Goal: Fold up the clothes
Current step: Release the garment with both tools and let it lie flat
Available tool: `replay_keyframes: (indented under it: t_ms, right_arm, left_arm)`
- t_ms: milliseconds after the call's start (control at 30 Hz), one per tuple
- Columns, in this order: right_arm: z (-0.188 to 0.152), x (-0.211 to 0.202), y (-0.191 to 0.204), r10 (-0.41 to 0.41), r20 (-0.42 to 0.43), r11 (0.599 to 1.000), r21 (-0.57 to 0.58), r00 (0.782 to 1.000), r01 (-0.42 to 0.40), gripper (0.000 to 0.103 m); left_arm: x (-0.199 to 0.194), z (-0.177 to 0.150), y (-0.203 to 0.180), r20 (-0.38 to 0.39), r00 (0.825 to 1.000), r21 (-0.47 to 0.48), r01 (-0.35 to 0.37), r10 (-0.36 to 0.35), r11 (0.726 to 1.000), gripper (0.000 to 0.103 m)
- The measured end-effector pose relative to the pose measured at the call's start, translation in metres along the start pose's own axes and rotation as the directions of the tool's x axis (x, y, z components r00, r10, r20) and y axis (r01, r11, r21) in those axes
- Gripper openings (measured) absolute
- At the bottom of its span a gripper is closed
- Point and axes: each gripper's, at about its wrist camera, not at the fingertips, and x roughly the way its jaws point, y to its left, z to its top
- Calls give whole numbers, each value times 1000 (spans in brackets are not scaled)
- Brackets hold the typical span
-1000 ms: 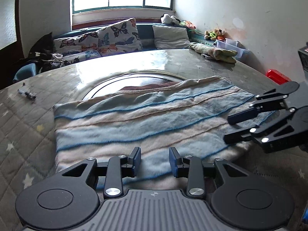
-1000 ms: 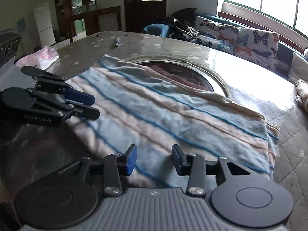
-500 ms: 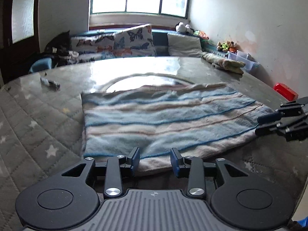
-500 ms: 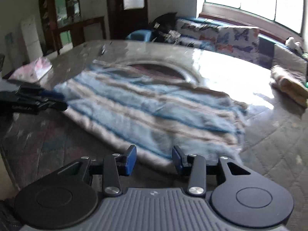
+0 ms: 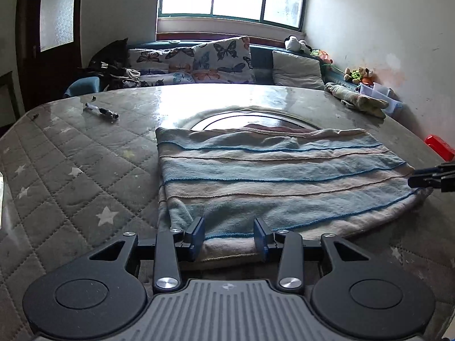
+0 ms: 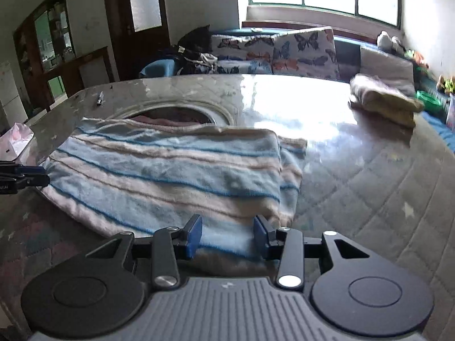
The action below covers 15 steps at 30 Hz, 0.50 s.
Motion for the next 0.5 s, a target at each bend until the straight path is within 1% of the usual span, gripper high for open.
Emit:
replay_keyframes:
  t_ms: [67, 200, 300, 433, 500]
  right_arm:
    - [1, 4, 2, 10, 4, 1000, 6, 1000, -10, 40]
    - [-6, 16, 5, 10, -16, 1000, -26, 1000, -11, 42]
    - [-5, 16, 8, 7, -23, 999, -35, 1000, -7, 42]
    - [-5, 17, 10, 7, -25, 999, -37, 1000, -8, 45]
    - [-5, 17, 11, 6, -24, 999, -39, 1000, -7, 46]
  left_arm:
    - [0, -1, 0, 1, 1000, -10, -2, 2, 1000, 41]
    - [-3, -2, 2, 3, 1000, -32, -5, 5, 999, 41]
    - [-6, 0, 2, 15, 1000, -34, -3, 4, 999, 41]
    - [-5, 3, 9, 33, 999, -73, -9, 11, 997, 41]
    - [-3, 2, 10, 25, 999, -63, -21, 22, 998, 41]
